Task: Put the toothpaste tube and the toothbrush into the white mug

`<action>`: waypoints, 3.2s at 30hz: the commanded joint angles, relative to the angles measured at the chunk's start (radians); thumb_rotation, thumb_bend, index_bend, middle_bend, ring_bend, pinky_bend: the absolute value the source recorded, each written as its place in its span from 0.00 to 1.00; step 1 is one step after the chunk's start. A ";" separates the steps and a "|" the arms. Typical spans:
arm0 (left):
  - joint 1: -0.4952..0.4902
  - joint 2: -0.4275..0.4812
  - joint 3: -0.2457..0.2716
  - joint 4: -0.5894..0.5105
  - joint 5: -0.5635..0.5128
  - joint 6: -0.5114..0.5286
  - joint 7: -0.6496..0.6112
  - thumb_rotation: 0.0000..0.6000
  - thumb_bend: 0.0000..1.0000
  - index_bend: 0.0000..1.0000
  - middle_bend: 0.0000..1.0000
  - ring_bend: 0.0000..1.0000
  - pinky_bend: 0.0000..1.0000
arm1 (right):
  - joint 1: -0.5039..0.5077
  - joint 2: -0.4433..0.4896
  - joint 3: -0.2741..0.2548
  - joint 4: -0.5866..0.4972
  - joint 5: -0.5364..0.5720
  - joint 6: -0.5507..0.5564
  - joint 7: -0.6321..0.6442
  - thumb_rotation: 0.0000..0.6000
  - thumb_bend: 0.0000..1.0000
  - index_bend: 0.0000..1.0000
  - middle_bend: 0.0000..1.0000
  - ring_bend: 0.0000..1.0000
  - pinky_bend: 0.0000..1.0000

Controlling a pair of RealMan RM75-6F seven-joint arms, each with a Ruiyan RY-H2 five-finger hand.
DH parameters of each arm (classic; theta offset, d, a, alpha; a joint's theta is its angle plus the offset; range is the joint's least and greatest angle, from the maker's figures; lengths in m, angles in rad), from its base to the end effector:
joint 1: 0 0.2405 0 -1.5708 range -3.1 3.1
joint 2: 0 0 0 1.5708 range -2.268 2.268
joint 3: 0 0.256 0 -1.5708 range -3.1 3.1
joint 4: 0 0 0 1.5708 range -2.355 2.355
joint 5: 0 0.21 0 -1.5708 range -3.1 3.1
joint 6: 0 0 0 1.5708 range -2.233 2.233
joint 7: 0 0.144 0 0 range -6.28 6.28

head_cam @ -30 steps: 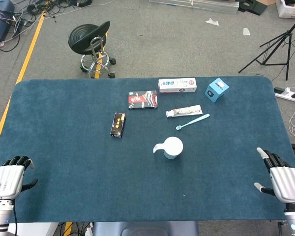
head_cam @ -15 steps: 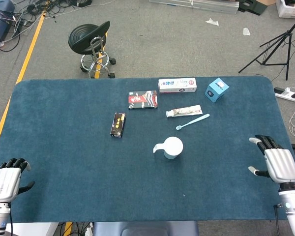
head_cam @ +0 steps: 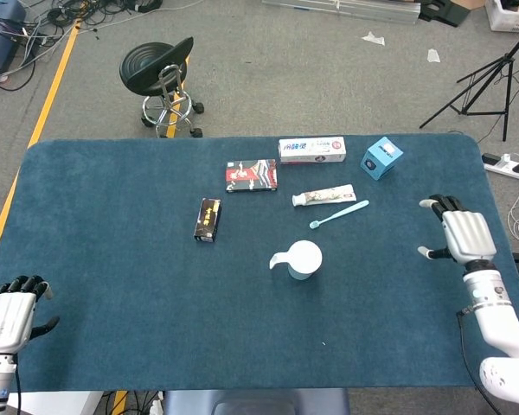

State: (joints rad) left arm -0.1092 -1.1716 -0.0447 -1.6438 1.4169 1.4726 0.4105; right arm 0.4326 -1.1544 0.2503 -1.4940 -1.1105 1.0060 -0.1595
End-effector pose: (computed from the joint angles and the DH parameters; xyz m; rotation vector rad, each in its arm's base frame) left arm -0.3075 0.1861 0.1408 -1.4502 -0.6960 -0.6201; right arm -0.2925 -0.3283 0.1495 1.4415 -0.9634 0.7359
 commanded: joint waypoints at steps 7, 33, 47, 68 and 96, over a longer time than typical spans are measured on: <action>0.002 0.015 -0.005 -0.017 -0.010 0.004 0.021 1.00 0.00 0.50 0.38 0.31 0.42 | 0.159 -0.172 0.039 0.226 0.105 -0.150 -0.040 1.00 0.00 0.27 0.21 0.15 0.42; 0.039 0.065 0.000 -0.014 -0.016 0.040 -0.042 1.00 0.00 0.51 0.38 0.31 0.42 | 0.413 -0.458 0.029 0.584 0.121 -0.381 -0.012 1.00 0.39 0.27 0.20 0.14 0.41; 0.065 0.088 0.004 -0.010 -0.012 0.064 -0.084 1.00 0.00 0.51 0.38 0.31 0.42 | 0.483 -0.572 0.033 0.736 0.111 -0.449 0.042 1.00 0.93 0.14 0.07 0.05 0.32; 0.079 0.101 0.000 -0.013 -0.007 0.076 -0.094 1.00 0.00 0.52 0.38 0.31 0.42 | 0.550 -0.635 0.044 0.860 0.113 -0.541 0.077 1.00 1.00 0.09 0.16 0.01 0.23; 0.091 0.104 -0.002 -0.011 -0.004 0.080 -0.109 1.00 0.00 0.52 0.38 0.31 0.42 | 0.555 -0.635 0.029 0.858 0.160 -0.580 0.031 1.00 1.00 0.09 0.32 0.00 0.21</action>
State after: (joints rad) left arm -0.0183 -1.0676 -0.0466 -1.6551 1.4132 1.5528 0.3014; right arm 0.9885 -1.7911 0.2802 -0.6345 -0.9517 0.4255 -0.1276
